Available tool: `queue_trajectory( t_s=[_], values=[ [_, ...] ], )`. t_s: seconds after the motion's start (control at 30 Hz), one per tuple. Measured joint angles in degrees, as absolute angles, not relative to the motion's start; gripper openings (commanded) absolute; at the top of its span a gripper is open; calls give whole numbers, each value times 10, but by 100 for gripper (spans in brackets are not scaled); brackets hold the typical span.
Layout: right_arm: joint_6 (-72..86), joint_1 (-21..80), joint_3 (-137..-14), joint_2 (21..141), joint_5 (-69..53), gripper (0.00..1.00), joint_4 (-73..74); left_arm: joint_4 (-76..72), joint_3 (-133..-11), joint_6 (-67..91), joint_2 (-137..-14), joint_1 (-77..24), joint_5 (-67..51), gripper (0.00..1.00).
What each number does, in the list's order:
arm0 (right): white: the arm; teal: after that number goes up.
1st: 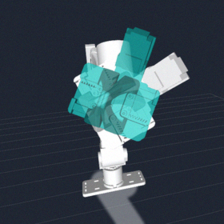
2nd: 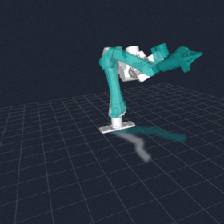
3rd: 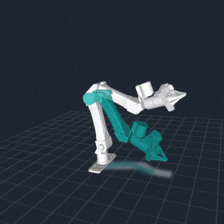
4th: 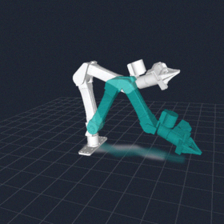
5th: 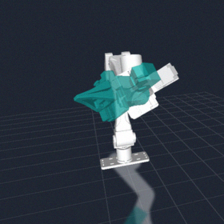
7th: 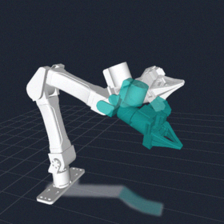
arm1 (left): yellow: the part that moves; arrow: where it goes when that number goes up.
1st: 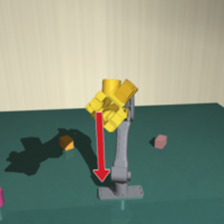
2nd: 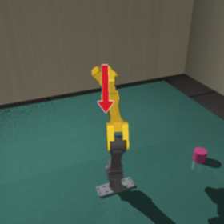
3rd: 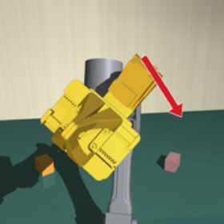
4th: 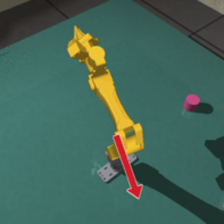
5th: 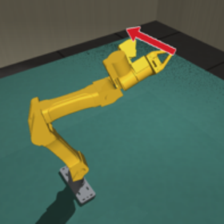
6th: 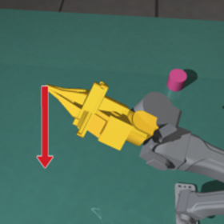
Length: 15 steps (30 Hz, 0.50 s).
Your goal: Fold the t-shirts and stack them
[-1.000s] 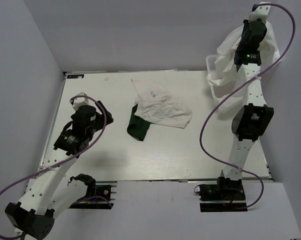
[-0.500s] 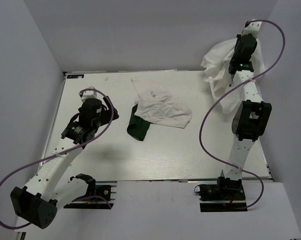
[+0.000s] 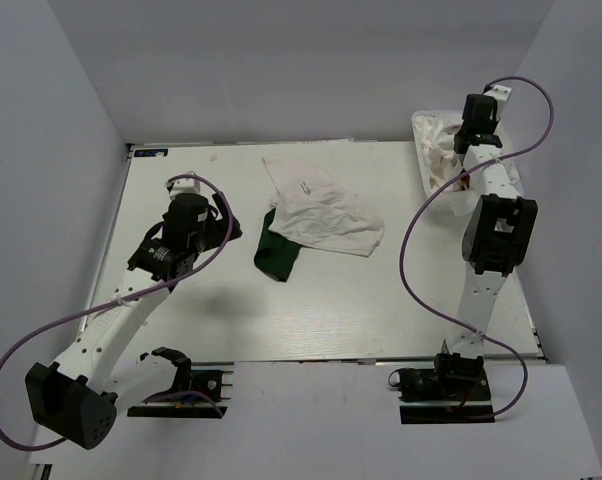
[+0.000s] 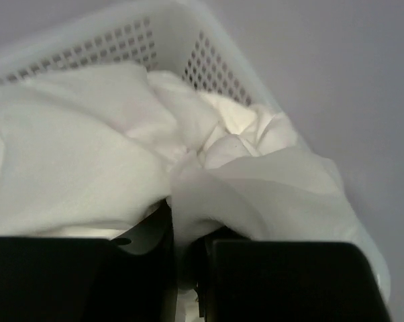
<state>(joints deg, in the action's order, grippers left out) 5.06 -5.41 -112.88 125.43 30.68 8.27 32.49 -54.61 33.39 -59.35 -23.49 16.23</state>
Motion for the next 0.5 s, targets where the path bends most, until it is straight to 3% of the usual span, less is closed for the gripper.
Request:
queue_trajectory(
  t_s=[0.07, 0.13, 0.17, 0.33, 0.5],
  values=[
    [63, -54, -1131, 1265, 301, 4, 124, 325, -546, 334, -591, -235, 159, 100],
    [76, -54, -1130, 1274, 295, 85, 160, 325, -546, 333, -587, -235, 155, 100],
    [78, -53, -1126, 1275, 294, 90, 176, 325, -546, 332, -585, -235, 153, 100],
    [77, -51, -1097, 1251, 276, 90, 218, 325, -546, 326, -590, -235, 133, 100],
    [48, -34, -1041, 1120, 237, 90, 229, 326, -545, 325, -627, -235, 120, 100]
  ],
)
